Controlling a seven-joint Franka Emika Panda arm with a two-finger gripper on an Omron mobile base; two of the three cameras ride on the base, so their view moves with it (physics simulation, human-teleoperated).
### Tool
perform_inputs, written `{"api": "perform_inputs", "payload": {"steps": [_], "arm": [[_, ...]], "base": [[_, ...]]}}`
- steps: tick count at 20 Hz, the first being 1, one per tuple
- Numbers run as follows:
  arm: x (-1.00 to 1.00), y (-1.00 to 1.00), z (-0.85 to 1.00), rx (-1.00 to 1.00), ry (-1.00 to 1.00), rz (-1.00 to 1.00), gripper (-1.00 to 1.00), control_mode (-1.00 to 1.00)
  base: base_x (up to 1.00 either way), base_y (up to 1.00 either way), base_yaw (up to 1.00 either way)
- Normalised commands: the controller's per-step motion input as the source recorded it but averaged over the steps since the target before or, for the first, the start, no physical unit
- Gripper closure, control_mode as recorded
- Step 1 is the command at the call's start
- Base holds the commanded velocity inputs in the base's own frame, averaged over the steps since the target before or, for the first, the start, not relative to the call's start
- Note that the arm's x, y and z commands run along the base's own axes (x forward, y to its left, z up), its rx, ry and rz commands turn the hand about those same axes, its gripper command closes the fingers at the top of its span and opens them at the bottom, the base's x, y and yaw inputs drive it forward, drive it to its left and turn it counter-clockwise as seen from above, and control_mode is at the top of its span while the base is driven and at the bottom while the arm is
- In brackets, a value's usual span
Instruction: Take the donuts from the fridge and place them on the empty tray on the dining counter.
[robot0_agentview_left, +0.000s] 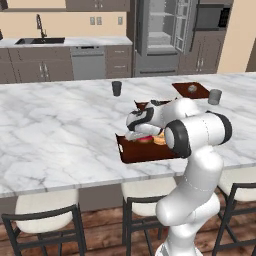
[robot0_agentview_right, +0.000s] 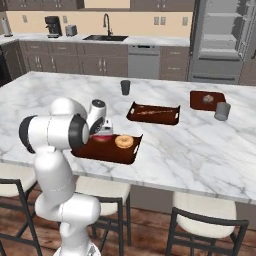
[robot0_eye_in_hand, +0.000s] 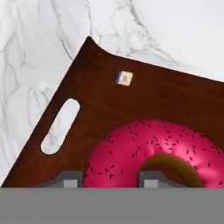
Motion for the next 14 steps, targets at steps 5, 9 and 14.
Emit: {"api": "perform_inputs", "payload": {"steps": [5,9,14], "arm": [[0.19,0.01,-0.27,0.0,0.01,0.0,-1.0,-1.0],[0.28,0.18,-0.21,0.0,0.0,0.0,-1.0,-1.0],[0.2,0.19,-0.07,0.0,0.01,0.0,-1.0,-1.0]], "base": [[0.0,0.0,0.0],[0.0,0.0,0.0],[0.0,0.0,0.0]]}}
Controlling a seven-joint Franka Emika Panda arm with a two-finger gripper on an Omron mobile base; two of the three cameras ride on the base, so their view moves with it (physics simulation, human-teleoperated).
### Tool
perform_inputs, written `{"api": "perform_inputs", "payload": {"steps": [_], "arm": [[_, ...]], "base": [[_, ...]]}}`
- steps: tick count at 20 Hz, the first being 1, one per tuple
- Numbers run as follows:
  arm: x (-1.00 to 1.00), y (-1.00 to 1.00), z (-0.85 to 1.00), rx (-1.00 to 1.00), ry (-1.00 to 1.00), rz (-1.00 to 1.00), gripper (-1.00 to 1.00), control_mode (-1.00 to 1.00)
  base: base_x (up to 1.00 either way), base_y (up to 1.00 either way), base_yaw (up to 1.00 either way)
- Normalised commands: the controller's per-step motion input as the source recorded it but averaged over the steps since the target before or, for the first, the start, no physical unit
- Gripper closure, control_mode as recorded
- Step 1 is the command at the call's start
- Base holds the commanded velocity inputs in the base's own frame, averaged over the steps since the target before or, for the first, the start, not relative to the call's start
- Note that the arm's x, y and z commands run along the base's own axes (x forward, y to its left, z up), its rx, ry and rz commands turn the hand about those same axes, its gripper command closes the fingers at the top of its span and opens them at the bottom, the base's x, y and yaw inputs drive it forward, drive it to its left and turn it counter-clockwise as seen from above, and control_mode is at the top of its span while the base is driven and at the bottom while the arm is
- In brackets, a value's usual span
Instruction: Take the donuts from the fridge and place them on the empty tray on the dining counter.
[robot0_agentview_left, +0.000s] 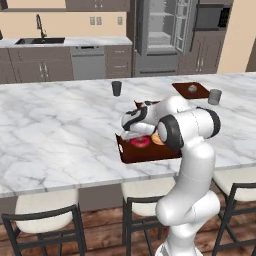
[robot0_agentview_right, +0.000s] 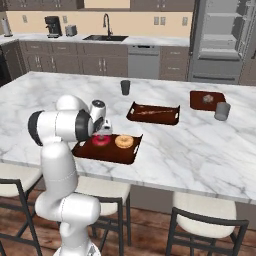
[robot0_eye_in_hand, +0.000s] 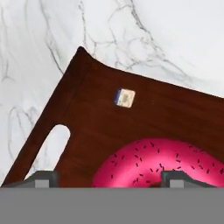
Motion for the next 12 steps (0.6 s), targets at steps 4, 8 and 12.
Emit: {"api": "perform_inputs", "payload": {"steps": [4,8,12], "arm": [[-0.61,-0.01,0.71,0.0,0.03,0.0,-1.0,-1.0],[-1.0,-0.25,0.72,0.0,0.01,0.0,-1.0,-1.0],[-1.0,-0.54,0.98,0.0,0.0,0.0,-1.0,-1.0]], "base": [[0.0,0.0,0.0],[0.0,0.0,0.0],[0.0,0.0,0.0]]}}
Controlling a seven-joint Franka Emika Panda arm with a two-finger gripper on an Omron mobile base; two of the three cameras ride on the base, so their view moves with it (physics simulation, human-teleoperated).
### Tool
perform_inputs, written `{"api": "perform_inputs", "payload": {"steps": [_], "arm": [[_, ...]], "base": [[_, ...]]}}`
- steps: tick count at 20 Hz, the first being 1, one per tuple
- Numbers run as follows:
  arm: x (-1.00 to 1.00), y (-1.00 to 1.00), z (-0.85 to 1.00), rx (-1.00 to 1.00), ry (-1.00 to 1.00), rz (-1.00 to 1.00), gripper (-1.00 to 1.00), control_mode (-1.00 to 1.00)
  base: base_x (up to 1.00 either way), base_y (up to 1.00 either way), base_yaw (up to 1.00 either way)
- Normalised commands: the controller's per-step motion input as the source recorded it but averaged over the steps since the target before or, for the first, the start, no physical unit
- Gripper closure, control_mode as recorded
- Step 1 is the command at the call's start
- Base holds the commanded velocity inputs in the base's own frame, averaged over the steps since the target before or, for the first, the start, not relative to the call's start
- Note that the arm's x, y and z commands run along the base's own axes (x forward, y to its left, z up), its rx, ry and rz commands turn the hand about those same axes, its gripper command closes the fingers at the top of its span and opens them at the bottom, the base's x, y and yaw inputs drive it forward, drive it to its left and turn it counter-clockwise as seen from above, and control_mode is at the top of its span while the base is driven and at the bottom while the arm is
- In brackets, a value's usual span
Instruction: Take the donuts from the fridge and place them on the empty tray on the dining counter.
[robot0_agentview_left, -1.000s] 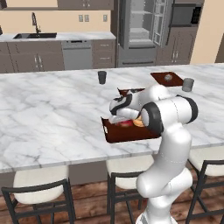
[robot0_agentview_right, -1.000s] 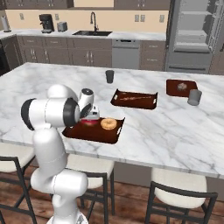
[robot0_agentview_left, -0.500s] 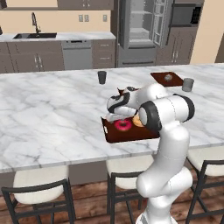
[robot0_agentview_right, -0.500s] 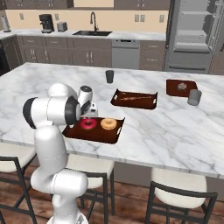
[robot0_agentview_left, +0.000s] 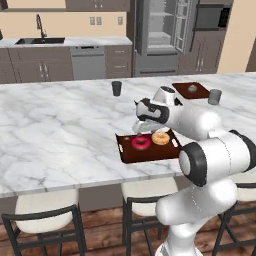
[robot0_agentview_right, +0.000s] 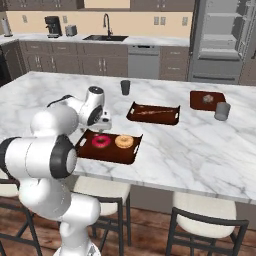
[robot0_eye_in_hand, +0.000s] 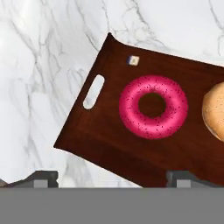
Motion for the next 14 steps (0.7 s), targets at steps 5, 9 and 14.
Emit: {"api": "perform_inputs", "payload": {"steps": [5,9,14], "arm": [[-1.0,-0.57,0.93,0.0,-0.02,0.0,-1.0,-1.0],[-1.0,-0.73,0.16,0.03,-0.42,0.04,-1.0,-1.0],[-1.0,-0.63,0.15,0.1,-0.59,0.2,-1.0,-1.0]], "base": [[0.0,0.0,0.0],[0.0,0.0,0.0],[0.0,0.0,0.0]]}}
